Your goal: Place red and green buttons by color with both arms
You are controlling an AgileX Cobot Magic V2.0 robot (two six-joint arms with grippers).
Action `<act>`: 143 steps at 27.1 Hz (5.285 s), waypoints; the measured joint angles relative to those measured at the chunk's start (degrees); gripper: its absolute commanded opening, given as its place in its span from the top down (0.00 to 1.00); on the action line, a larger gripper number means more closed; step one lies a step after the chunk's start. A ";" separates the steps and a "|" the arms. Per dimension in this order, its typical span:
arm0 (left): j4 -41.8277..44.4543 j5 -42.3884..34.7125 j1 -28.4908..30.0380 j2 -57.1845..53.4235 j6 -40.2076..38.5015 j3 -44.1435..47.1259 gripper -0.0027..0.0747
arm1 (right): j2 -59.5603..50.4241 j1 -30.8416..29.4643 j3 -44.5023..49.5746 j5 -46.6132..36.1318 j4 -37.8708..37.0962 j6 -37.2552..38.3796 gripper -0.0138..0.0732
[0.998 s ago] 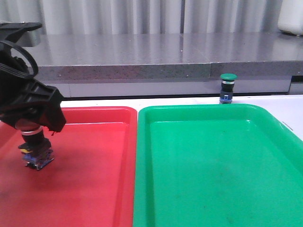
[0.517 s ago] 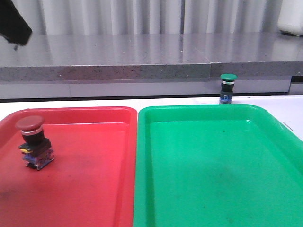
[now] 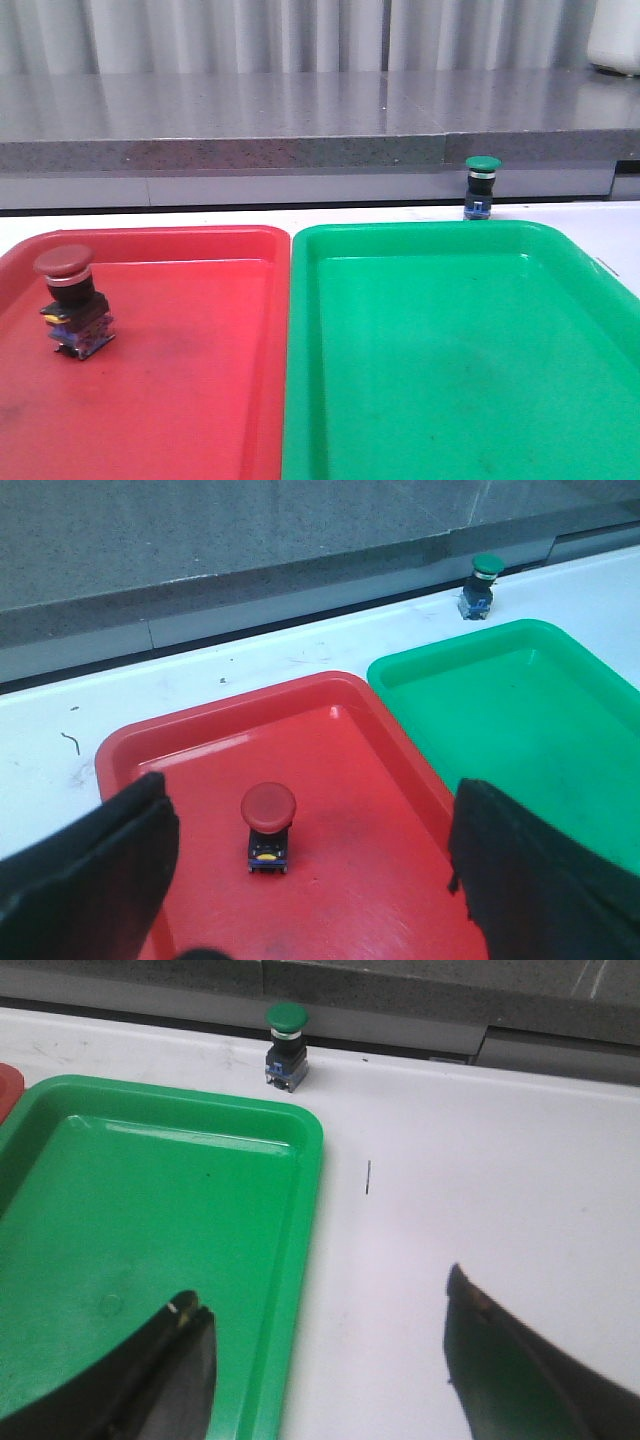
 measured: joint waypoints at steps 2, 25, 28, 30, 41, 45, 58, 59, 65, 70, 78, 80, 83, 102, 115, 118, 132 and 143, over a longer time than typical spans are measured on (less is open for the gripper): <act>0.00 0.89 0.00 -1.17 0.00 0.09 0.26 | 0.00 0.00 0.00 0.00 0.00 0.00 0.26; -0.04 1.67 0.00 -1.52 0.00 0.22 0.26 | 6.81 0.49 -4.67 -6.11 0.38 -0.61 0.12; -0.13 1.67 0.00 -1.52 0.00 0.22 0.26 | 13.59 1.85 -8.56 -6.02 1.34 -1.00 0.14; -0.13 1.67 0.00 -1.52 0.00 0.22 0.26 | 19.10 2.55 -11.71 -6.02 2.29 -1.13 0.14; -0.13 1.67 0.00 -1.52 0.00 0.22 0.26 | 52.96 3.33 -32.31 -9.19 4.49 -1.22 0.14; -0.13 1.67 0.00 -1.52 0.00 0.22 0.26 | 64.87 3.33 -40.18 -10.30 5.58 -1.22 0.14; -0.13 1.67 0.00 -1.52 0.00 0.22 0.26 | 93.23 3.33 -61.08 -11.73 6.63 -1.22 0.51; -0.13 1.67 0.00 -1.52 0.00 0.22 0.26 | 93.50 3.33 -61.22 -11.82 6.63 -1.22 0.55; -0.13 1.67 0.00 -1.52 0.00 0.22 0.26 | 93.10 3.33 -61.58 -12.09 6.63 -1.22 0.55; -0.13 1.67 0.00 -1.52 0.03 0.22 0.26 | 88.40 3.33 -61.58 -9.87 6.63 -1.25 0.55; -0.13 1.67 0.00 -1.52 0.03 0.22 0.26 | 72.52 6.69 -53.96 -6.39 6.63 -5.44 0.55; -0.13 1.67 0.00 -1.52 0.03 0.22 0.26 | 67.32 8.19 -48.26 -7.71 6.63 -6.71 0.55; -0.13 1.67 0.00 -1.52 0.03 0.22 0.26 | 59.58 10.35 -40.06 -8.47 6.63 -7.77 0.55; -0.13 1.67 0.00 -1.52 0.03 0.22 0.26 | 46.45 18.54 -4.67 -25.92 9.08 -9.19 0.55; -0.13 1.67 0.00 -1.52 0.13 0.22 0.26 | 55.81 18.54 -4.67 -30.32 9.22 -9.19 0.54; -0.13 1.67 0.00 -1.52 0.13 0.22 0.26 | 56.59 18.54 -4.67 -30.70 9.22 -9.19 0.47; -0.13 1.67 0.00 -1.52 0.13 0.22 0.26 | 55.01 18.54 -4.67 -29.91 10.14 -9.19 0.16; -0.13 1.67 0.00 -1.52 0.13 0.22 0.26 | 40.34 18.54 -4.67 -23.44 10.04 -9.19 0.16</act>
